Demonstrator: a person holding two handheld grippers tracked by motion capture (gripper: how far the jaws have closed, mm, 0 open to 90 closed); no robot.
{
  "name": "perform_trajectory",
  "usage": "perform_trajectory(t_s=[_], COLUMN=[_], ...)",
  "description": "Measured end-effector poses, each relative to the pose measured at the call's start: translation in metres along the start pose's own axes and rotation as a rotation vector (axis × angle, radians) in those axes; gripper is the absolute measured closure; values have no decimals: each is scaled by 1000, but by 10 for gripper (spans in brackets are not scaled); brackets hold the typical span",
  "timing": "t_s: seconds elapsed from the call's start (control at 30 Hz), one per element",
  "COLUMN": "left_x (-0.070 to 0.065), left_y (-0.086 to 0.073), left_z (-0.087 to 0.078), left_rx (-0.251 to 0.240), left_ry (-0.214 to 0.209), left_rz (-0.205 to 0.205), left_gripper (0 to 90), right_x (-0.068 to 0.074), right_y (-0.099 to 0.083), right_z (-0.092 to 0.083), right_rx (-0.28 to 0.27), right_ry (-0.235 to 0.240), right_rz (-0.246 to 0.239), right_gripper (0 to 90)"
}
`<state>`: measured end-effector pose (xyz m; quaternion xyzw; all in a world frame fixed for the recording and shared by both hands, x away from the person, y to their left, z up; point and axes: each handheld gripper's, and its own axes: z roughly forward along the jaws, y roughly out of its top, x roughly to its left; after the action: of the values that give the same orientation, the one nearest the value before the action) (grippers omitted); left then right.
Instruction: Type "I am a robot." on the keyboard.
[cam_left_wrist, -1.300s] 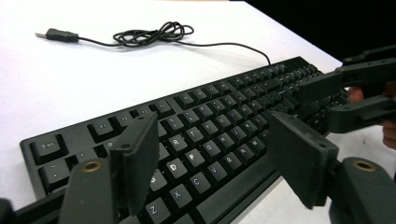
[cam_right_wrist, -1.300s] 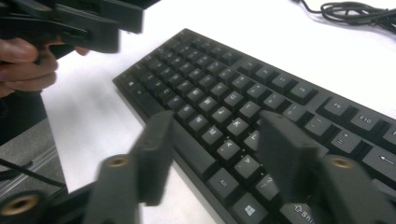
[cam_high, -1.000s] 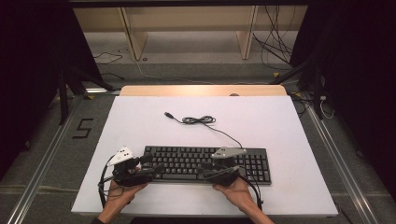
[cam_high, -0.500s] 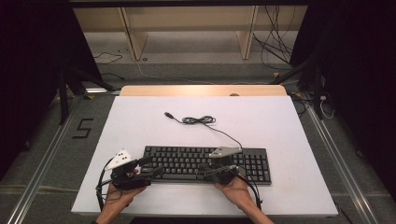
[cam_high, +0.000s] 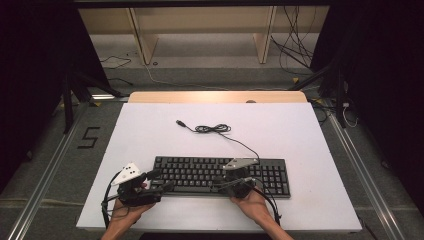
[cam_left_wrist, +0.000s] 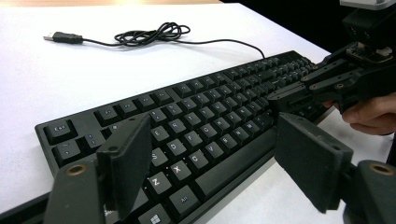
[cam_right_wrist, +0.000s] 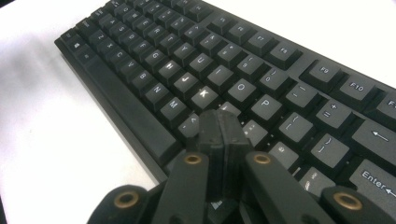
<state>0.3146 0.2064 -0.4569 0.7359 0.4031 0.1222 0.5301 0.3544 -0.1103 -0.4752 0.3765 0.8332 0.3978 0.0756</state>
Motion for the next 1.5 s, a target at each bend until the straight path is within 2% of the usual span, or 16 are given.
perform_trajectory(t_s=[0.43, 0.7, 0.97, 1.3, 1.5], left_x=[-1, -1, -1, -1, -1], left_y=[-1, -1, -2, -1, -1], left_z=[0, 0, 0, 0, 0], left_rx=[6, 7, 7, 6, 6], left_ry=[0, 2, 3, 3, 1], left_rz=[3, 5, 4, 4, 4], left_gripper=[259, 259, 259, 259, 259], right_x=[0, 4, 3, 1, -4], right_y=[-2, -4, -4, -3, -2], right_z=[1, 3, 3, -4, -13], right_rx=[12, 16, 13, -24, -61], right_ry=[2, -19, -14, 7, 24], right_rz=[1, -27, -14, 13, 32], right_gripper=[900, 900, 900, 859, 786])
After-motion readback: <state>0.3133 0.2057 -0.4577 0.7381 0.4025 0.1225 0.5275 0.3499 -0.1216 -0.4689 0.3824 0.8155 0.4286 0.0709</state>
